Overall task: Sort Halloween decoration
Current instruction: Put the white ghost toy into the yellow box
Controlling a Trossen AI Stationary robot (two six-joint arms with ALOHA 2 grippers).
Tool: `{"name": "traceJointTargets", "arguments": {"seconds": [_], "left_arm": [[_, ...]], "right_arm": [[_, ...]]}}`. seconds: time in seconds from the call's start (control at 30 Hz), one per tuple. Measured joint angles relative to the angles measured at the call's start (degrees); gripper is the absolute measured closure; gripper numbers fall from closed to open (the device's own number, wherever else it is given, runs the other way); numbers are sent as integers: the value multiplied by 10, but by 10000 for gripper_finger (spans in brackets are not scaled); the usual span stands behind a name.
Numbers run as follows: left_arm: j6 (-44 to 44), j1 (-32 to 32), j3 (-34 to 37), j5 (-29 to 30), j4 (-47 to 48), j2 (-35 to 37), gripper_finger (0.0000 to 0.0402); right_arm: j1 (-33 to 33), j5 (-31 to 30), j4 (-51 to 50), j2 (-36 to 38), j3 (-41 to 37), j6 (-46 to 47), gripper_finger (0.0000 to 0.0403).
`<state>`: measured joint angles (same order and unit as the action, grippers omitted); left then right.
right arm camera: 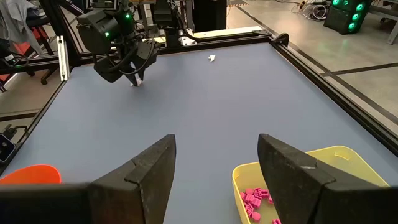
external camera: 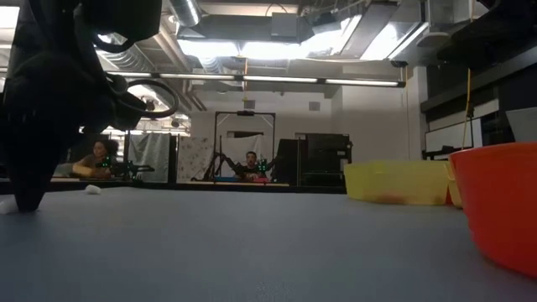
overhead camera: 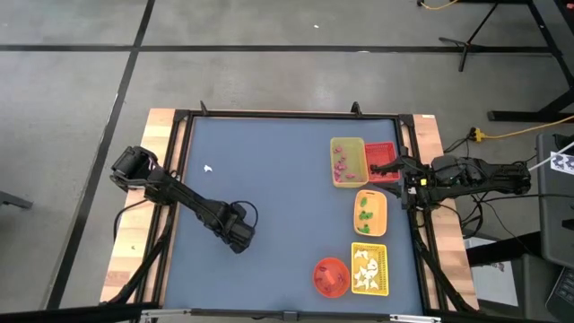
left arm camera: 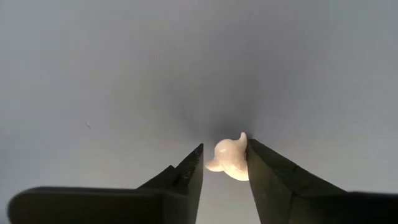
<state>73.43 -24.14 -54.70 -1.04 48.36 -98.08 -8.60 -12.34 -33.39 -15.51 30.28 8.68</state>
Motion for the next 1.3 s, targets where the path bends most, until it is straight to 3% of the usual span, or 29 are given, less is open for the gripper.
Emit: {"name": "traceJointTargets", "arguments": {"seconds": [0.67, 0.93, 1.1, 1.3], "left_arm": [[-5, 0, 0, 4, -1, 1, 360], [-10, 0, 0, 33, -25, 1, 361], [-63, 0, 0, 44, -26, 1, 359], [-67, 0, 0, 51, -26, 1, 317]], "right_arm": [[0, 0, 0, 0, 0, 0, 178], [0, 0, 0, 0, 0, 0, 178], [0, 0, 0, 0, 0, 0, 178], [0, 0, 0, 0, 0, 0, 178]]}}
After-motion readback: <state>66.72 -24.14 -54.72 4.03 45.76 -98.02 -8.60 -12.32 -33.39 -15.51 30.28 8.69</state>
